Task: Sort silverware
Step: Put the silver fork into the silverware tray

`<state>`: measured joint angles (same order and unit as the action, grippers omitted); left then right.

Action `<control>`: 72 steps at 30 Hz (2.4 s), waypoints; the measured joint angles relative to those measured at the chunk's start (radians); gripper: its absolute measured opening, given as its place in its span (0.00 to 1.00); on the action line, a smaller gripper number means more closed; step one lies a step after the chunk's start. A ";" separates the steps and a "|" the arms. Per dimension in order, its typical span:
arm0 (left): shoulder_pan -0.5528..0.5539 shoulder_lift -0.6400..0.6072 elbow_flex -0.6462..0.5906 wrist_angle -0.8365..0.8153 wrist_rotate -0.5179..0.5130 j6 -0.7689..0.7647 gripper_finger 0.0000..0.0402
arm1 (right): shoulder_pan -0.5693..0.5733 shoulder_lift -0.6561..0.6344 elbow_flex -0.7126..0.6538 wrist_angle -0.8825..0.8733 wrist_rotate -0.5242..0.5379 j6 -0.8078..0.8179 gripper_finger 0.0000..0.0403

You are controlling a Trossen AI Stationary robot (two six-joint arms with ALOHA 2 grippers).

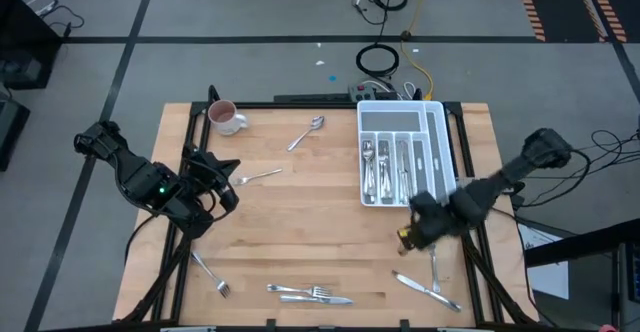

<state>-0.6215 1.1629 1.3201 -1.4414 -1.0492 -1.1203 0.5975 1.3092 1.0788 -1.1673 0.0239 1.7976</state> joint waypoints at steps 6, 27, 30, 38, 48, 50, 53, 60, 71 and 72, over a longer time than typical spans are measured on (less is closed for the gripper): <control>0.032 -0.003 0.000 -0.005 -0.003 0.001 0.04 | 0.204 0.067 -0.095 0.225 -0.010 0.380 0.36; 0.085 -0.019 0.000 -0.008 -0.005 0.036 0.04 | 0.156 0.192 -0.262 0.257 -0.178 0.439 0.53; 0.085 -0.019 0.000 -0.008 -0.005 0.057 0.04 | 0.140 0.193 -0.307 0.330 -0.179 0.439 0.53; 0.098 -0.019 0.000 -0.009 -0.004 0.078 0.04 | 0.128 0.190 -0.371 0.392 -0.186 0.454 0.45; 0.127 -0.019 0.000 -0.013 -0.004 0.087 0.04 | 0.126 0.187 -0.419 0.484 -0.191 0.450 0.06; 0.134 -0.020 0.000 -0.013 -0.004 0.087 0.04 | 0.126 0.187 -0.419 0.482 -0.195 0.445 0.03; 0.144 -0.020 0.000 -0.013 -0.004 0.089 0.04 | 0.121 0.187 -0.419 0.481 -0.201 0.446 0.02; 0.152 -0.020 0.000 -0.012 -0.004 0.089 0.04 | 0.102 0.173 -0.401 0.472 -0.194 0.441 0.00; 0.151 -0.020 0.000 -0.011 -0.003 0.087 0.04 | 0.096 0.150 -0.164 0.243 -0.134 0.438 0.00; 0.151 -0.020 0.000 -0.011 -0.003 0.087 0.04 | 0.094 0.150 -0.136 0.218 -0.128 0.438 0.00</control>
<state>-0.4702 1.1431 1.3201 -1.4525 -1.0527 -1.0337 0.6917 1.4597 0.9431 -0.9496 -0.1039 2.2360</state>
